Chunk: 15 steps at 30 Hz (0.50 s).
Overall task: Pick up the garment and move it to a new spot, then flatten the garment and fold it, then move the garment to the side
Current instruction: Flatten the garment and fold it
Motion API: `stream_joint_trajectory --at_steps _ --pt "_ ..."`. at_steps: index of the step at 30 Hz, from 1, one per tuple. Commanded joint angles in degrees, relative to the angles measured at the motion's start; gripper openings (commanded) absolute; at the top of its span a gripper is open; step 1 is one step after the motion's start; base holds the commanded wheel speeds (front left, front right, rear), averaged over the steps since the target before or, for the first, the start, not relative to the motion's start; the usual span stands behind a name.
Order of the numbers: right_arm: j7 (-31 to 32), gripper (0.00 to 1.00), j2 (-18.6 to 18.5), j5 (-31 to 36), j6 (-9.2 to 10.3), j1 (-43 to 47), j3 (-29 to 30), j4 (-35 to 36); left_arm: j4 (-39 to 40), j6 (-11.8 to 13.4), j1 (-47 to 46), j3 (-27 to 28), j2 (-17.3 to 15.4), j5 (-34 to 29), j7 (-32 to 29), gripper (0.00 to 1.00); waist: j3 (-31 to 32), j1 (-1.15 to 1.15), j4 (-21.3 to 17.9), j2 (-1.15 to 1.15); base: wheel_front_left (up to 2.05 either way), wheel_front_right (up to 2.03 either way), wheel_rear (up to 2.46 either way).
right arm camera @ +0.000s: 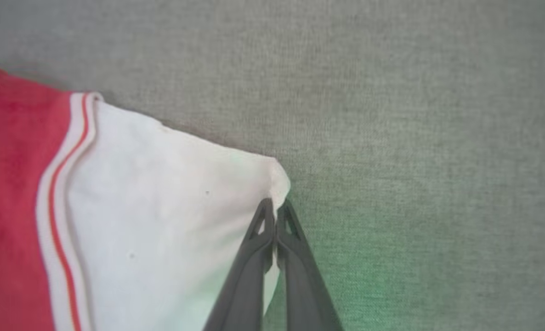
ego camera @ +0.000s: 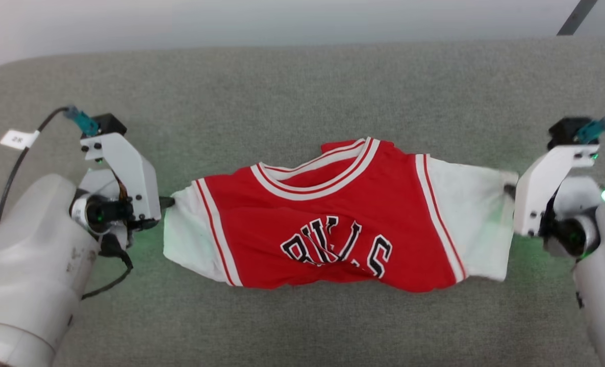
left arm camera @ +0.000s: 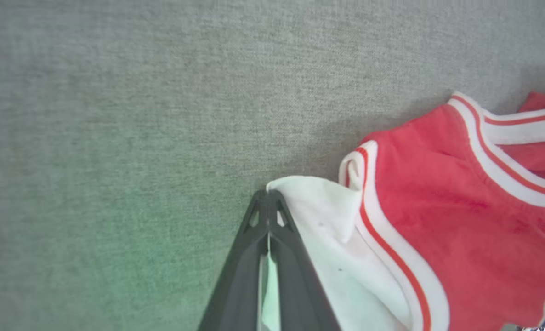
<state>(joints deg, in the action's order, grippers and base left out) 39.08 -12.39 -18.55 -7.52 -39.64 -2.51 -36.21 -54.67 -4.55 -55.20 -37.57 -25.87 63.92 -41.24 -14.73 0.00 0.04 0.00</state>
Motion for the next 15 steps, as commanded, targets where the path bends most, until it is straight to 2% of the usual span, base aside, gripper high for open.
stream_joint_trajectory --at_steps 1,15 --pt "-1.4 0.00 -0.6 -0.8 0.06 -2.2 0.0 -0.2 -0.3 -0.3 -1.3 -0.2 0.1 -0.3 0.1 0.00 1.7 0.00 0.3 0.00 0.00 0.00 0.00" --pt "-10.8 0.00 -3.7 -6.2 0.06 -13.3 -5.9 1.0 -0.6 -1.3 -11.2 -1.3 0.3 -3.2 1.7 0.00 12.8 0.00 1.1 0.00 0.00 0.00 0.00"
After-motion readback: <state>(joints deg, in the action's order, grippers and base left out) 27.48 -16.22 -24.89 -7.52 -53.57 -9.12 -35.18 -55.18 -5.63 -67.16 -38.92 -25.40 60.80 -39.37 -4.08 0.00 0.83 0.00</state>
